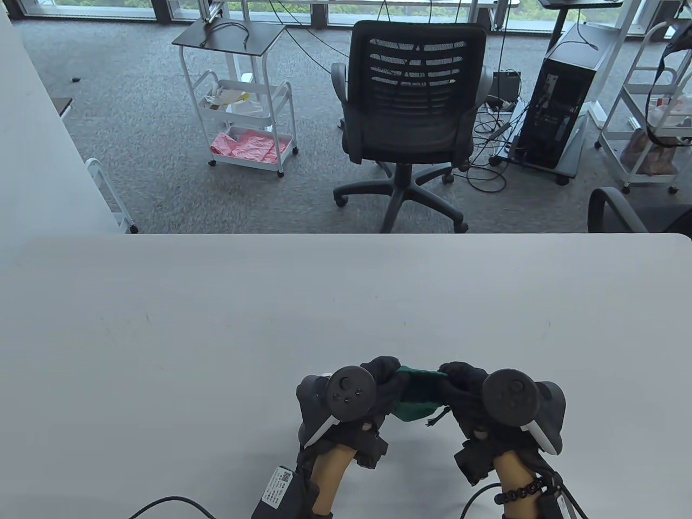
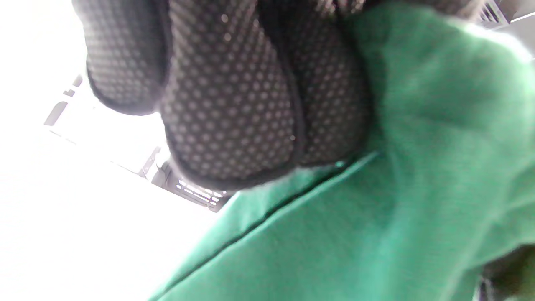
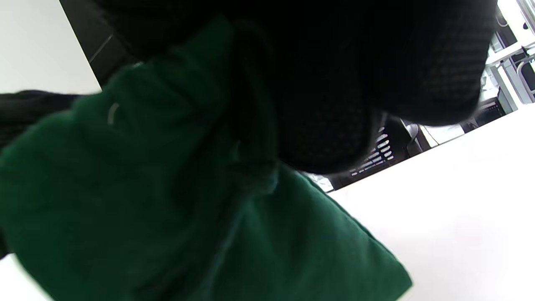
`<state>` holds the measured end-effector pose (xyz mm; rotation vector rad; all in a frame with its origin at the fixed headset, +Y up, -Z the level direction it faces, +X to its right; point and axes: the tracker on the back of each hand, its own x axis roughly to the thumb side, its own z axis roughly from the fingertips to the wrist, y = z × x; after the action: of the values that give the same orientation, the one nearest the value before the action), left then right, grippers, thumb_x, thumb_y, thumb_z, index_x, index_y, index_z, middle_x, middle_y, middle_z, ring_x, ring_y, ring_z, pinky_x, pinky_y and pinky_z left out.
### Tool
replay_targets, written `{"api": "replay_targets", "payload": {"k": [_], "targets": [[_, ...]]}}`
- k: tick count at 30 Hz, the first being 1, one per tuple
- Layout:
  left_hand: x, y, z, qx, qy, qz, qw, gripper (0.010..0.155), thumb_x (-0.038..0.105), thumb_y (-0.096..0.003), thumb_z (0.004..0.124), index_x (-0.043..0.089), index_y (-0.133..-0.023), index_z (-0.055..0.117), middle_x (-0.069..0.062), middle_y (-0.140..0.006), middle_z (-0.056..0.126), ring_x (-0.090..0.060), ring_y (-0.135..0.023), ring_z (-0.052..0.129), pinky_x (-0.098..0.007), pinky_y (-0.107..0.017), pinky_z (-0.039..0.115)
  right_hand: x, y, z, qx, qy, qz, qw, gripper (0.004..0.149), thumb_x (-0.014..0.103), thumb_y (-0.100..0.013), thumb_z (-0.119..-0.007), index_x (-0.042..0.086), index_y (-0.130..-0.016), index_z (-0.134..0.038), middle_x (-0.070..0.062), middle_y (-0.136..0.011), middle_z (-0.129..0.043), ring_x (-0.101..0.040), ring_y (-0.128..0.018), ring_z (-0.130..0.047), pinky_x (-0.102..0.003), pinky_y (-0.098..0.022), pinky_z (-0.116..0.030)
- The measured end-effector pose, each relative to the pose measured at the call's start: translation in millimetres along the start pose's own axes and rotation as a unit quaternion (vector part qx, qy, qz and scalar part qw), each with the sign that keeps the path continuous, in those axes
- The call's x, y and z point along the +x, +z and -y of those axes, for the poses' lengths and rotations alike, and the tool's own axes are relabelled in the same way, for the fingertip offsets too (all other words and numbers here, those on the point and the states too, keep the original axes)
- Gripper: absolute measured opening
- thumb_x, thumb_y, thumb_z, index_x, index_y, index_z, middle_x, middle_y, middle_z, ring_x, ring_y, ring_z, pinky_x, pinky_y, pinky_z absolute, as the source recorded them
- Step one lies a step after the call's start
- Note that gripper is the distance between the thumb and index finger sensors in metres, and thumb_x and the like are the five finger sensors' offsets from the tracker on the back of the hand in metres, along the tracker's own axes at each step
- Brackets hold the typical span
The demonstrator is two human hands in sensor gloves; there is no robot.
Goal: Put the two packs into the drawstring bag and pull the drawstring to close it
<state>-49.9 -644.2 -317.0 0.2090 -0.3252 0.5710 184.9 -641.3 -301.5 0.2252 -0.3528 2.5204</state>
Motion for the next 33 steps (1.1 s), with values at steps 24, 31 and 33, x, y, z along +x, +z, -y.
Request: {"api": "replay_targets", "payload": {"k": [24, 31, 33], "targets": [[-72.7, -2.7, 73.0, -0.231, -0.257, -0.241, 0.907, 0.079, 0.061, -0.0500, 0.070, 0.020, -0.112, 0.041, -0.031, -0.109, 0.057, -0.056, -0.089, 0.079, -0.070, -0.062, 0.069, -28.0, 5.8, 19.6, -0.093, -0.044, -0.110, 0.989, 0.039, 0.037, -0.047, -0.087, 0.005, -0.069, -0.093, -0.009, -0.045, -0.105, -0.014, -0.022, -0.108, -0.034, -0.019, -0.097], [-73.9, 0.2, 100.5, -0.245, -0.322, -0.240, 0.883, 0.077, 0.056, -0.0515, 0.071, 0.018, -0.111, 0.040, -0.029, -0.105, 0.065, -0.051, -0.086, 0.085, -0.067, -0.061, 0.073, -28.1, 6.5, 17.7, -0.098, -0.023, -0.109, 0.989, 0.039, 0.037, -0.047, -0.087, 0.005, -0.069, -0.093, -0.009, -0.045, -0.105, -0.013, -0.022, -0.108, -0.034, -0.020, -0.097], [-72.8, 0.3, 103.9, -0.241, -0.340, -0.235, 0.878, 0.075, 0.054, -0.0523, 0.072, 0.018, -0.111, 0.041, -0.028, -0.104, 0.068, -0.048, -0.084, 0.088, -0.065, -0.060, 0.075, -29.3, 6.3, 16.6, -0.098, -0.021, -0.111, 0.989, 0.039, 0.037, -0.047, -0.087, 0.005, -0.069, -0.093, -0.009, -0.046, -0.105, -0.014, -0.022, -0.108, -0.034, -0.020, -0.097]]}}
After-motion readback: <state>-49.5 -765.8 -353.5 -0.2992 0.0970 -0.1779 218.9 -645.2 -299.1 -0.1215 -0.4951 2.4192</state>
